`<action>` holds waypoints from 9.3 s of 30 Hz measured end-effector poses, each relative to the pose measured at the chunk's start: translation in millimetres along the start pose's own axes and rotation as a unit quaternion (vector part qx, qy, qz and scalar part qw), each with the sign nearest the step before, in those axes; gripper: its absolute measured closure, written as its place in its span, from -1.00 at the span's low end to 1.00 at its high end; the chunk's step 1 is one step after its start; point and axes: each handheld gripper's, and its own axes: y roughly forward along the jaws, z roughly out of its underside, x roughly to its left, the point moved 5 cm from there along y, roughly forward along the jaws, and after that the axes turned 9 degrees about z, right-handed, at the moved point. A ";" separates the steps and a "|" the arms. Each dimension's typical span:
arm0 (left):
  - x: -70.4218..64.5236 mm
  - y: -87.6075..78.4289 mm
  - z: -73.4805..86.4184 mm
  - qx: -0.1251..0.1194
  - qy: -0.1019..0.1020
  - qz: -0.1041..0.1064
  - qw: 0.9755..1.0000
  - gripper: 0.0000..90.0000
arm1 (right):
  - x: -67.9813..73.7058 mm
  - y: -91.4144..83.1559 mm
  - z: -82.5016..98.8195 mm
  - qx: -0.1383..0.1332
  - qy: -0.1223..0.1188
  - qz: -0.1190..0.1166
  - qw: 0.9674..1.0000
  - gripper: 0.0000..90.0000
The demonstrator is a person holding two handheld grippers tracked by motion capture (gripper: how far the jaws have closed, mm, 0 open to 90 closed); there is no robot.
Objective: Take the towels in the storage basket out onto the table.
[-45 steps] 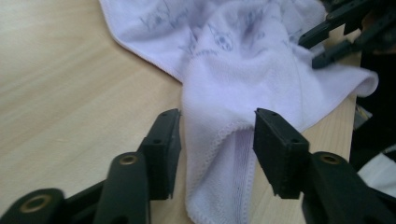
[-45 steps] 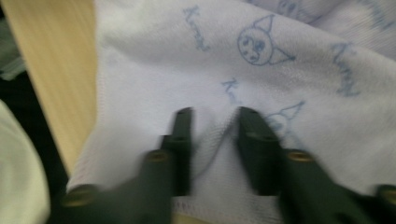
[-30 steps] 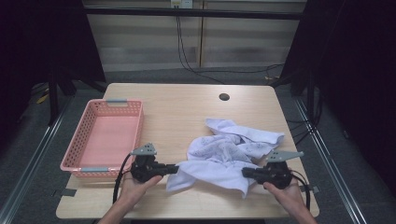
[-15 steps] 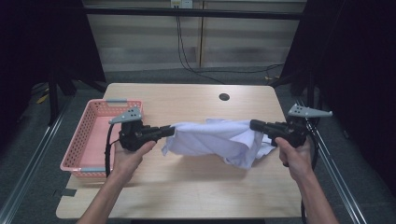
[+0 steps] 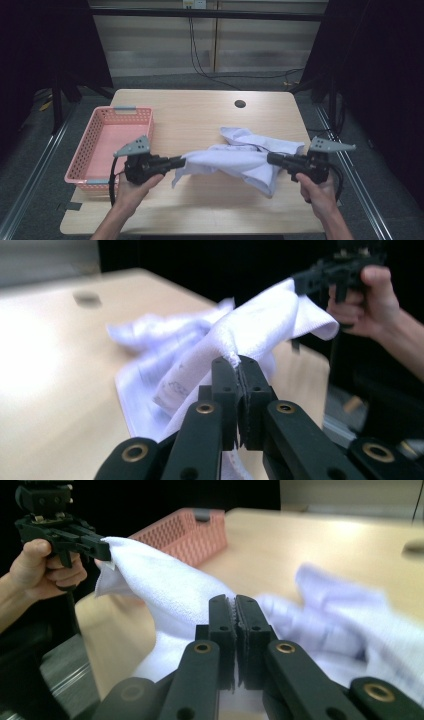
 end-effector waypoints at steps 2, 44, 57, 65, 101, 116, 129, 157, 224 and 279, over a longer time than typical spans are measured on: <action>-3.8 4.8 16.1 0.015 -0.008 0.008 1.000 0.95 | 2.4 -0.2 17.6 0.016 0.005 -0.003 1.000 0.94; -0.2 85.9 95.8 0.223 -0.025 0.059 0.973 0.91 | -16.3 54.9 99.0 0.188 -0.046 0.055 0.979 0.90; -54.6 43.1 105.5 0.163 -0.041 0.125 0.978 0.50 | 32.7 29.2 104.7 0.181 -0.041 -0.005 0.983 0.24; 19.3 79.9 67.7 0.118 -0.058 0.018 0.991 0.34 | -7.1 30.9 64.0 0.101 -0.025 0.061 0.993 0.04; 50.2 122.4 69.4 0.161 -0.017 -0.039 0.986 0.26 | -65.3 -0.7 89.3 0.149 0.022 0.130 0.980 0.92; 31.3 45.2 64.5 0.143 -0.014 -0.077 0.987 0.98 | -69.7 -20.8 77.7 0.115 0.020 0.133 0.984 0.93; -8.0 -1.5 78.7 0.087 -0.046 -0.021 0.995 0.43 | -41.0 -29.9 90.7 0.142 -0.012 0.100 0.985 0.28; -21.5 29.6 111.5 0.181 -0.050 0.031 0.982 0.78 | 14.8 34.2 108.1 0.189 -0.052 -0.020 0.980 0.57; 18.7 29.3 67.6 0.115 0.000 0.011 0.993 0.97 | -39.2 -2.2 75.5 0.107 -0.022 0.069 0.992 0.94; 56.6 17.9 1.3 0.075 -0.049 -0.085 0.992 0.44 | -48.5 60.4 42.3 0.142 -0.060 0.087 0.984 0.29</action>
